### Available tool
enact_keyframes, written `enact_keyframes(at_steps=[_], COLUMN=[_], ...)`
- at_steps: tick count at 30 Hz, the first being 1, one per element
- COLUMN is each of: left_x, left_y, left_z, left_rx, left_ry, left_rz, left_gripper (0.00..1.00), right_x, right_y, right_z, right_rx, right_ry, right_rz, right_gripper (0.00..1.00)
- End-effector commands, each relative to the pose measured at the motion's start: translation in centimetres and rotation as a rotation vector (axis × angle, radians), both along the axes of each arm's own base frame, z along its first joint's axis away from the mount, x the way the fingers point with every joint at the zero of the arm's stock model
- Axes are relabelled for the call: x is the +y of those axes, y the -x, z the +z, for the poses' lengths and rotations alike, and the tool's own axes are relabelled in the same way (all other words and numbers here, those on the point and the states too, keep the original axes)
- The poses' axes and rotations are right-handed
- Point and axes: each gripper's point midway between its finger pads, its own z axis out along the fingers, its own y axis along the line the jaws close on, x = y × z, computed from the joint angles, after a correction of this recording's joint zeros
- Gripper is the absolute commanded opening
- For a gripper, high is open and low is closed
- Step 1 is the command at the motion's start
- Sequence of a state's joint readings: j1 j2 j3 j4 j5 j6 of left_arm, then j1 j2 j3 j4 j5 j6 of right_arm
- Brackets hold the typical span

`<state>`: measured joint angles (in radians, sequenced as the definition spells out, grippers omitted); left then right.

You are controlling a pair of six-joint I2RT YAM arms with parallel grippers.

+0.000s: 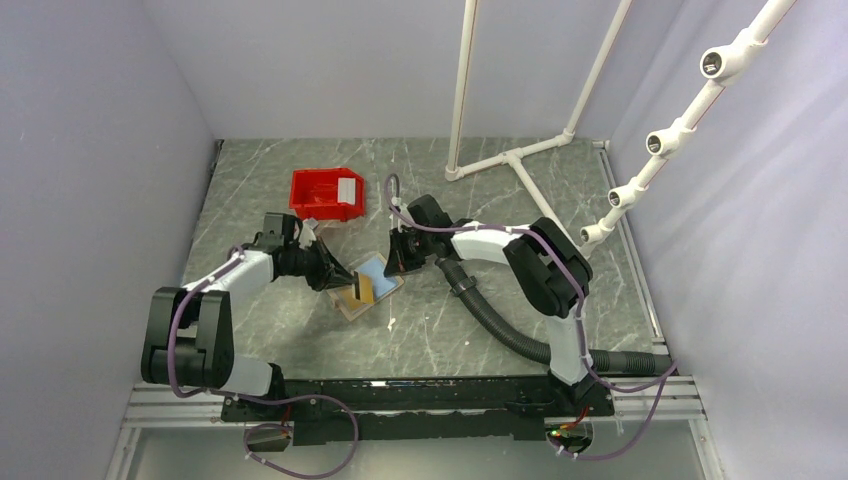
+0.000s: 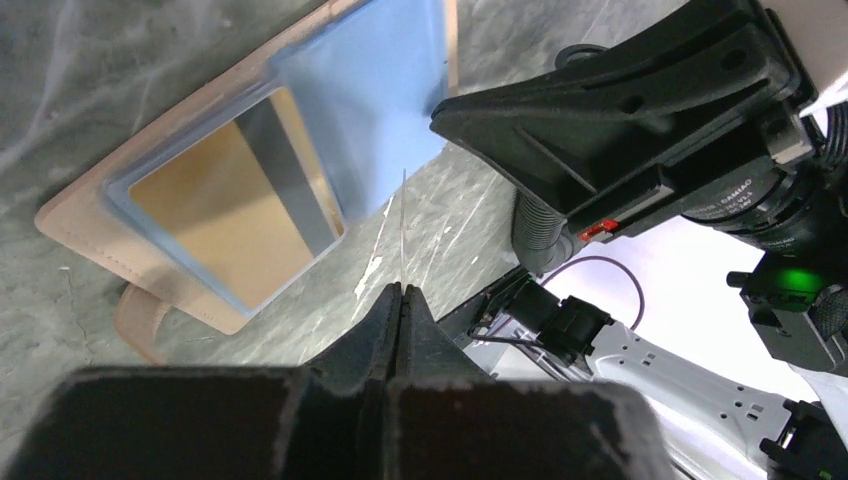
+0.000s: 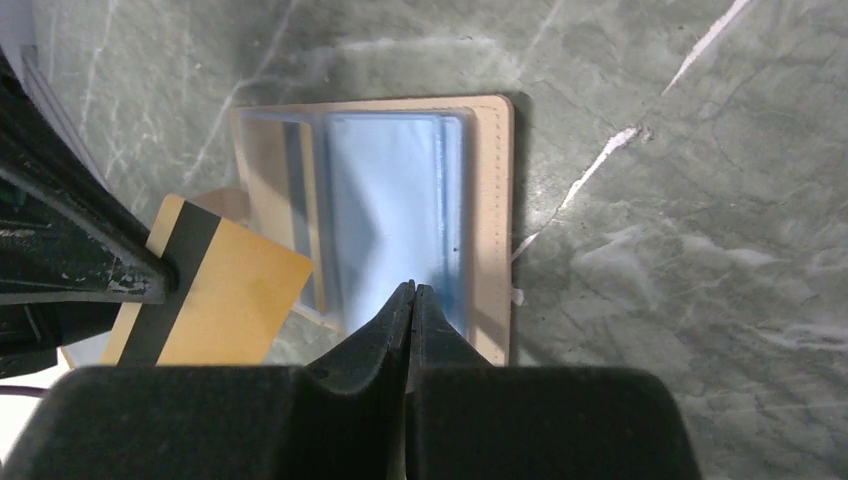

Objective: Put the credit cards into the card holder
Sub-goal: Insert the credit card into the card holder.

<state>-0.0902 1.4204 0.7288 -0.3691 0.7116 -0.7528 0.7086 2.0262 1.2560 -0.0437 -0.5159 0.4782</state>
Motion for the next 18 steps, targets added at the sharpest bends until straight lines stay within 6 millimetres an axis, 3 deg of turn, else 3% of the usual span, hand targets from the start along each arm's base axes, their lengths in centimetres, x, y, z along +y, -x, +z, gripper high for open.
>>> enact_keyframes(at_steps=[1,9,18], left_x=[-0.7,0.5,1.5], left_y=[-1.5,-0.3,0.0], left_z=[1.9,-1.1,-1.0], left_rx=[-0.129,-0.064,-0.092], left_ry=[0.075,0.032,0.027], left_rz=[0.018,0.055,0.086], left_gripper=[0.0,0.0,0.0], right_x=[0.7,0.2,0.1], right_y=[-0.8,-0.6,-0.5], right_z=[0.5,-0.8,-1.1], right_rx=[-0.021,-0.015,-0.013], right_ry=[-0.031,-0.002,0.003], right_rz=[-0.005,-0.011,-0.007], right_gripper=[0.0,0.0,0.0])
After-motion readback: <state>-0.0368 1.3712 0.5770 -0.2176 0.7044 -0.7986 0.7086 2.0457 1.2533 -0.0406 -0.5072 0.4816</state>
